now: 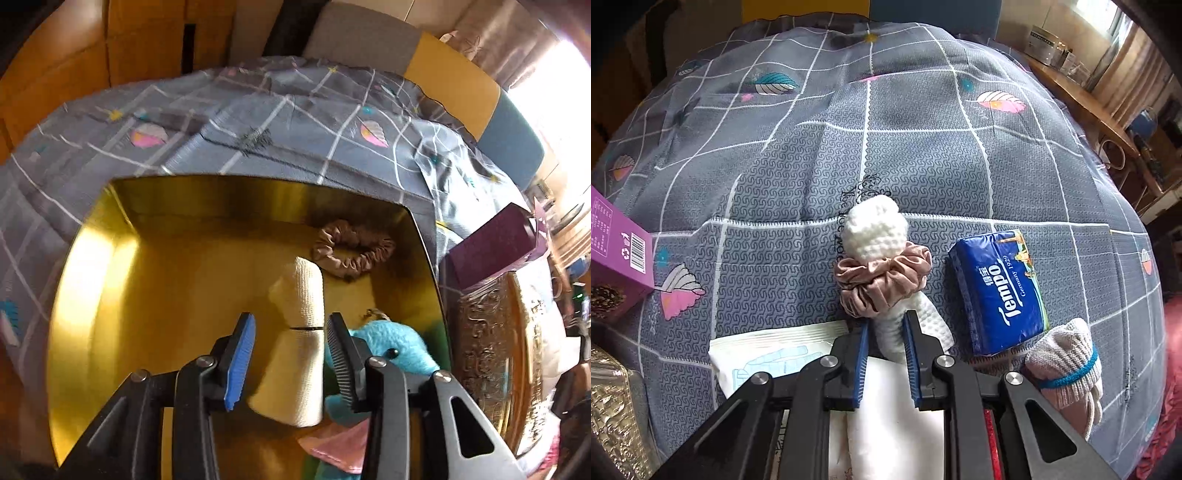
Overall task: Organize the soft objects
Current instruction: 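Place the beige sock in the tray with the left gripper while the right grasps the white sock, then carry the white sock with the right gripper into the tray and release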
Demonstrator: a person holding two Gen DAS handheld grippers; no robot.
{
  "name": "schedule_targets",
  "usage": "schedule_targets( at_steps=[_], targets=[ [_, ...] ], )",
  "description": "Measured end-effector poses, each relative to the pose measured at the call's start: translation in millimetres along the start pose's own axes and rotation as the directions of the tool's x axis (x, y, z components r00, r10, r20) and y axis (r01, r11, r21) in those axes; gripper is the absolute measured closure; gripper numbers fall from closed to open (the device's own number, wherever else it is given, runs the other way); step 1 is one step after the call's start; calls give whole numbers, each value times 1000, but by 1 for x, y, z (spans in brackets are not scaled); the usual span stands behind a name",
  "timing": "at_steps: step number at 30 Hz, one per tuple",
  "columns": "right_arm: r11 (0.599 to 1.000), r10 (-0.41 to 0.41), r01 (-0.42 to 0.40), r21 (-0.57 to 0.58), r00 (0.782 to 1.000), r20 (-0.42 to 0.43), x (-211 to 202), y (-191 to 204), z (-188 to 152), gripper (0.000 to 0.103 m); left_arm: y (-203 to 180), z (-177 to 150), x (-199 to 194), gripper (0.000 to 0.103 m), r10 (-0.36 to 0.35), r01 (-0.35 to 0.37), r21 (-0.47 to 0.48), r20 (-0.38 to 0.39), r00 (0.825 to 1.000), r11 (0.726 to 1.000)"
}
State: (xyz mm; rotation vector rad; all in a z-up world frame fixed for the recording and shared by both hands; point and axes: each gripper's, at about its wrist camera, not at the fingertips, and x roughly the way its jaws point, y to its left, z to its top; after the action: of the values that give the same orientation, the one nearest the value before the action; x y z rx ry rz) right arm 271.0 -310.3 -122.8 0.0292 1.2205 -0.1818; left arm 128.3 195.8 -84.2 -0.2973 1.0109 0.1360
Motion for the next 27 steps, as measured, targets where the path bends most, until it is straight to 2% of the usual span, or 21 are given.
schedule_targets(
  at_steps=[3, 7, 17, 22, 27],
  targets=[
    [999, 31, -31, 11, 999, 22, -10, -2, 2, 88, -5, -3, -16, 63, 34, -37, 48, 64, 997, 998],
    [994, 109, -110, 12, 992, 64, -33, 2, 8, 89, -8, -10, -37, 63, 28, -34, 58, 114, 993, 998],
    [965, 259, -255, -57, 960, 104, -91, 44, 29, 89, -18, -38, -66, 63, -21, 4, 124, 134, 991, 992],
    [936, 337, -309, -170, 926, 171, -141, 85, 32, 89, -22, -50, -77, 63, -16, -8, 152, 156, 988, 988],
    [873, 447, -371, -316, 867, 219, -193, 137, 18, 89, -21, -59, -90, 63, -1, -28, 153, 189, 982, 988]
  ],
)
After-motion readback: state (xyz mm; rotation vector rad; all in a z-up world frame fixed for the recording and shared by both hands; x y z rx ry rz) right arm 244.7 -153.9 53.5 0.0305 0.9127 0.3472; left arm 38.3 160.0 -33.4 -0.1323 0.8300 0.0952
